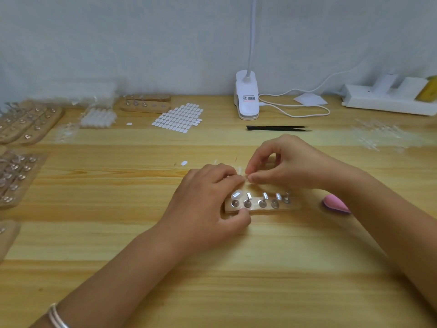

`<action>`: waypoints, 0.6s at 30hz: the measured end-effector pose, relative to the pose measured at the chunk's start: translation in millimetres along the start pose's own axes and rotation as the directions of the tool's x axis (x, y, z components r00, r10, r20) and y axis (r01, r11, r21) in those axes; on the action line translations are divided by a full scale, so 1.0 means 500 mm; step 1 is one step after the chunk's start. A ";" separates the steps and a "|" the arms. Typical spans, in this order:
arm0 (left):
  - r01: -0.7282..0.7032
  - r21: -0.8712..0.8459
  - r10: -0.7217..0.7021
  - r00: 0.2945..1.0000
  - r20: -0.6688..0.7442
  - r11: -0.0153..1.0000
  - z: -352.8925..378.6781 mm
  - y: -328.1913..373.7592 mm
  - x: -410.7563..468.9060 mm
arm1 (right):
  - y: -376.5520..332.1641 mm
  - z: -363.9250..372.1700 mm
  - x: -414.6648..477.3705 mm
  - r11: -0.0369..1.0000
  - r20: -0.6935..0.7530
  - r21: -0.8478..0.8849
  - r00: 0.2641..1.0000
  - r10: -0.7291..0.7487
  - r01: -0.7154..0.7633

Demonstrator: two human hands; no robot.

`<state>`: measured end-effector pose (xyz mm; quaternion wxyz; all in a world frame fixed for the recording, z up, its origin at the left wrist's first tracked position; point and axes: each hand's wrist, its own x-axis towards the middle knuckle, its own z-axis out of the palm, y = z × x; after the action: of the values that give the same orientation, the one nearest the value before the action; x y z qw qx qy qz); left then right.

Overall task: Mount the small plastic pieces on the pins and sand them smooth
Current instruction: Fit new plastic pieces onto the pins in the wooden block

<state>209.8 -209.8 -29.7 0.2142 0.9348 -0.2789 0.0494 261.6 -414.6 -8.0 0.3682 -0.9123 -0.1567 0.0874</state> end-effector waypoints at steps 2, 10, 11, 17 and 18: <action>0.002 -0.003 -0.002 1.000 -0.002 1.000 0.001 0.000 0.001 | 0.003 0.001 0.000 1.000 -0.014 0.002 1.000 -0.020 0.020; 0.005 -0.003 -0.005 1.000 -0.020 1.000 0.002 0.001 0.000 | 0.012 -0.019 0.001 0.984 0.040 -0.174 0.999 -0.036 0.042; 0.003 -0.005 -0.003 1.000 -0.024 1.000 0.003 0.000 0.000 | 0.012 -0.023 0.000 0.979 0.057 -0.198 0.998 -0.029 0.040; 0.000 -0.071 -0.004 0.998 -0.055 0.997 0.006 -0.006 -0.001 | -0.022 -0.090 -0.034 0.999 0.032 -0.023 0.999 -0.032 0.032; -0.001 -0.098 -0.006 0.997 -0.072 0.995 0.006 -0.007 0.000 | -0.038 -0.094 -0.043 0.998 0.054 0.023 0.997 -0.058 0.057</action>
<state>211.5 -208.5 -33.9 0.2698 0.9211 -0.2721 0.0689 250.3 -439.6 39.5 0.3756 -0.9007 -0.1920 0.1036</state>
